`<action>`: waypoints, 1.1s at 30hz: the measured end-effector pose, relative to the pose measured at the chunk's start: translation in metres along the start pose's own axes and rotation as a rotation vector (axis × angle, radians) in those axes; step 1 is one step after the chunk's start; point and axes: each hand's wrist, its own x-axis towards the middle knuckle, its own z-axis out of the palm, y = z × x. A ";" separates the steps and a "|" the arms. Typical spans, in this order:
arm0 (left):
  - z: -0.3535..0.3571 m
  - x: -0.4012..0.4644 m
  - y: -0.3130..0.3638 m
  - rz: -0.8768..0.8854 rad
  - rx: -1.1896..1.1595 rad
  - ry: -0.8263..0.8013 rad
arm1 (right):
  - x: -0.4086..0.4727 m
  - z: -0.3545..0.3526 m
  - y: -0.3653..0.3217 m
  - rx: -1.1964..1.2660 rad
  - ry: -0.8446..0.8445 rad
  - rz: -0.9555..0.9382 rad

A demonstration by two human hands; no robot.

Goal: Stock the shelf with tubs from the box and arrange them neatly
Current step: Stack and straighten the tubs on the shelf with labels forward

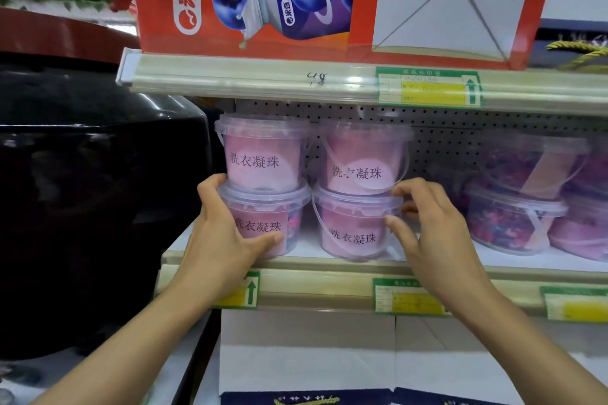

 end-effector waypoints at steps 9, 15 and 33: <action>-0.004 -0.021 0.017 0.328 0.323 0.278 | 0.003 -0.016 -0.008 0.111 0.065 0.135; 0.018 -0.018 0.043 0.600 0.383 0.063 | 0.040 -0.015 0.005 0.565 -0.107 0.358; 0.040 -0.013 0.051 0.646 0.573 -0.004 | 0.053 -0.007 -0.038 0.452 -0.058 0.437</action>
